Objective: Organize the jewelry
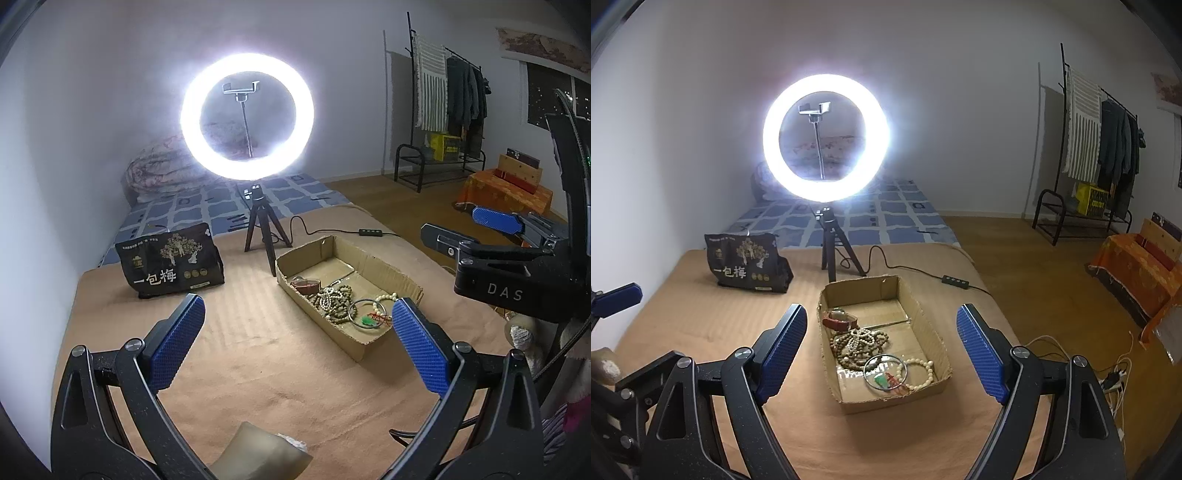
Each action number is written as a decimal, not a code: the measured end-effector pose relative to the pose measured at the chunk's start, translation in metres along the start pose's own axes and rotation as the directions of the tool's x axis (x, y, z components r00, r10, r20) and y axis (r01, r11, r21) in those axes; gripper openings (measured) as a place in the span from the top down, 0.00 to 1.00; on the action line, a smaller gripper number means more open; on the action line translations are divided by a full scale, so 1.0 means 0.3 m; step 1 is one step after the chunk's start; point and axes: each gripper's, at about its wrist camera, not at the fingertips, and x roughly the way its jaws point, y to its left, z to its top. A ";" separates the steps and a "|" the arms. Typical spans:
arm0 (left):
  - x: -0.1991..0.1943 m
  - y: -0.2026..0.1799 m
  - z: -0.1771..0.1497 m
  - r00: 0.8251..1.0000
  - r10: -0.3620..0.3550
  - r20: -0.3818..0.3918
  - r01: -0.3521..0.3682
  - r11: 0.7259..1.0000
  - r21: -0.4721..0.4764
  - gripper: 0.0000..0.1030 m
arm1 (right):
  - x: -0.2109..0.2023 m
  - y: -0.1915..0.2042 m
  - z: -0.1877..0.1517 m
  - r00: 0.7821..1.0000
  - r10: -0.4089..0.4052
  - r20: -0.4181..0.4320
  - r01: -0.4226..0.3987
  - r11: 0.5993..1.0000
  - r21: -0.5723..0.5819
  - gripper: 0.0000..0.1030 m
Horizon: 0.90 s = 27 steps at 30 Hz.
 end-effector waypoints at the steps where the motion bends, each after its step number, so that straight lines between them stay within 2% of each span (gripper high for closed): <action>1: 0.001 0.000 -0.001 1.000 0.005 -0.003 -0.005 1.000 0.002 0.00 | 0.000 0.001 0.000 1.000 -0.001 0.000 0.001 1.000 -0.001 0.19; 27: -0.006 0.027 -0.004 1.000 0.023 -0.003 -0.023 0.999 -0.026 0.00 | -0.004 0.005 -0.003 1.000 -0.004 -0.001 0.004 1.000 -0.001 0.19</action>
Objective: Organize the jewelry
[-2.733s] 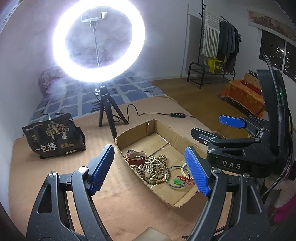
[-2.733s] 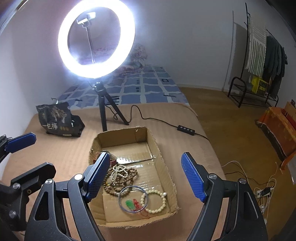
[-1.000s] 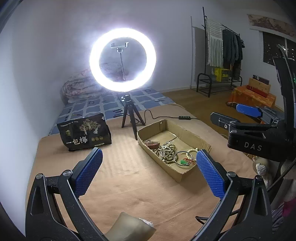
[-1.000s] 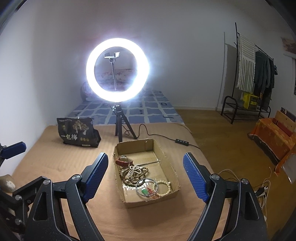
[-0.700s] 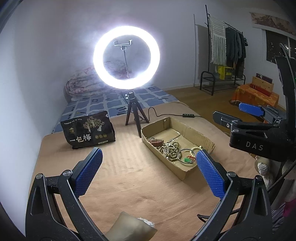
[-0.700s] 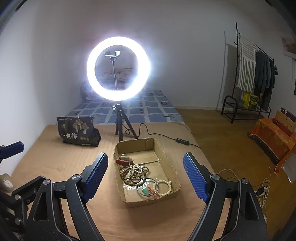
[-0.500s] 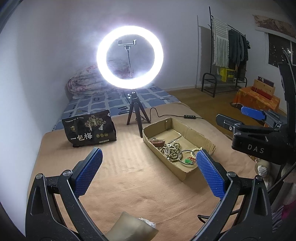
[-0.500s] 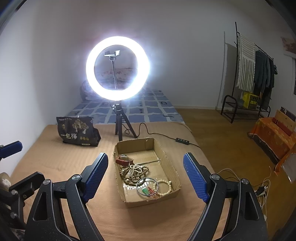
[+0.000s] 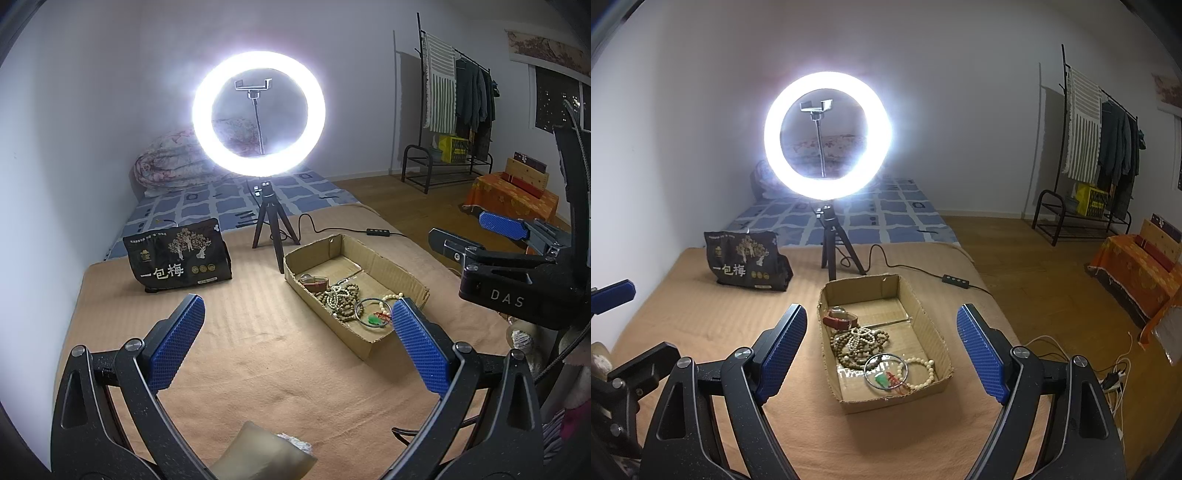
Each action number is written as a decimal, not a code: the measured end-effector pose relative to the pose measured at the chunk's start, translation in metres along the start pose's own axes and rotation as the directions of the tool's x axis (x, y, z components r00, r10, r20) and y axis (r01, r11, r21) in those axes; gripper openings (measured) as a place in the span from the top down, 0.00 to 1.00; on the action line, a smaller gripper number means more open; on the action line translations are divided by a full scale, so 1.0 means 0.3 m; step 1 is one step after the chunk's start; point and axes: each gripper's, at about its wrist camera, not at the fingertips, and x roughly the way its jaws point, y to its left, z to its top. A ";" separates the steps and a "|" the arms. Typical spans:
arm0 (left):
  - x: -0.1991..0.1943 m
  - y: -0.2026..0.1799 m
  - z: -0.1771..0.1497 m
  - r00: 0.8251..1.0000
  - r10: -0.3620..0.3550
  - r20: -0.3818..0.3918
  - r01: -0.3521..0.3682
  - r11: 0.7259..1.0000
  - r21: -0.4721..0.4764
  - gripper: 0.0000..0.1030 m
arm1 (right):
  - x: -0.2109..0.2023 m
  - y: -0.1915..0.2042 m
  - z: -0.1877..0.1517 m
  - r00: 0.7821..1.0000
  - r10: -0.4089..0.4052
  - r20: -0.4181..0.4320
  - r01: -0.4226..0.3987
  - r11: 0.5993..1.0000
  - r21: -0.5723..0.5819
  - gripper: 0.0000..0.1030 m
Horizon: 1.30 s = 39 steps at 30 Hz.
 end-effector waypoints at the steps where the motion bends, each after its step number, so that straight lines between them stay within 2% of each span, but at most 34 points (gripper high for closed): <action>1: 0.000 0.000 0.000 1.000 0.000 0.000 0.000 1.000 0.000 0.00 | 0.000 0.000 0.000 1.000 0.000 0.000 0.000 1.000 0.000 0.19; 25: -0.002 -0.004 -0.006 1.000 -0.010 -0.011 0.010 1.000 -0.011 0.00 | -0.003 -0.014 -0.004 1.000 -0.006 -0.004 0.006 1.000 0.003 0.19; 39: -0.029 -0.021 -0.002 1.000 0.008 0.019 -0.008 1.000 0.001 0.00 | 0.006 -0.016 -0.009 1.000 -0.015 -0.014 0.015 1.000 -0.002 0.19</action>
